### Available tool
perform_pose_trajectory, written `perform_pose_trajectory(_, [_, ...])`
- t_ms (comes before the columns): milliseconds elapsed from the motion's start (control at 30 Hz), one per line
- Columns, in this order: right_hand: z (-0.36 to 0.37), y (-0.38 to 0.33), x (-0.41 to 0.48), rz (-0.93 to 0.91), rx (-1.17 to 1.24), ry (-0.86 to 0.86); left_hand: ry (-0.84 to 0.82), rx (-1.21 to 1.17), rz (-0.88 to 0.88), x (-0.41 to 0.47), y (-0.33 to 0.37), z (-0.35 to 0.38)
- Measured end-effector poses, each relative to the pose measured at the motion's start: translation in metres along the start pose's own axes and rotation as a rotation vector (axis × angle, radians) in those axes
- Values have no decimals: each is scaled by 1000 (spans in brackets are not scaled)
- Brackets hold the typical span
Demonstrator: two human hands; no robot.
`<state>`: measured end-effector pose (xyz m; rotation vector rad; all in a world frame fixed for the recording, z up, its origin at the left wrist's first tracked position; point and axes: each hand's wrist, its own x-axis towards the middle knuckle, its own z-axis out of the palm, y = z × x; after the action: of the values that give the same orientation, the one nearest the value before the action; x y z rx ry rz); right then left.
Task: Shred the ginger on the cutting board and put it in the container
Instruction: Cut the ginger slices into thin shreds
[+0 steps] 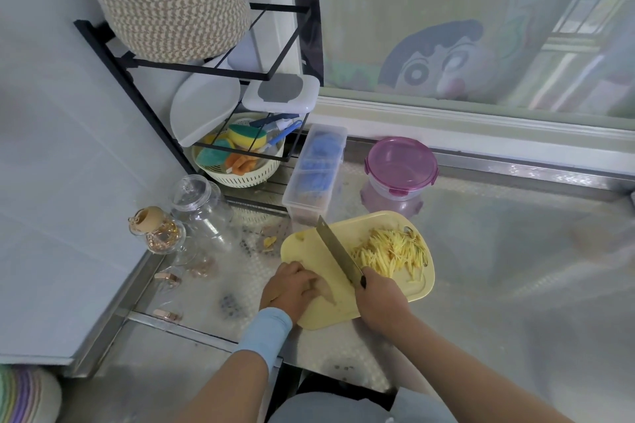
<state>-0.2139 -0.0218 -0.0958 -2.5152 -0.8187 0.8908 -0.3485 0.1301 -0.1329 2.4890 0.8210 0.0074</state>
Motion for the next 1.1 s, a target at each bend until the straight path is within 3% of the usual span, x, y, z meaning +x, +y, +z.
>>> perform_pose_trajectory(233, [2, 4, 1, -65, -100, 21, 114, -82, 45, 26, 17, 9])
perform_pose_trajectory(333, [2, 6, 2, -103, -144, 39, 44, 9, 195, 28, 15, 11])
perform_pose_trajectory(433, [6, 4, 0, -115, -155, 33, 79, 12, 321, 33, 9, 14])
perform_pose_trajectory(733, [7, 2, -3, -113, -181, 2, 90, -43, 360, 31, 6, 32])
perform_pose_trajectory(933, [8, 2, -12, -126, -205, 58, 195, 12, 516, 34, 7, 29])
perform_pose_trajectory(1100, [9, 5, -19, -103, -233, 32, 262, -16, 511, 30, 7, 33])
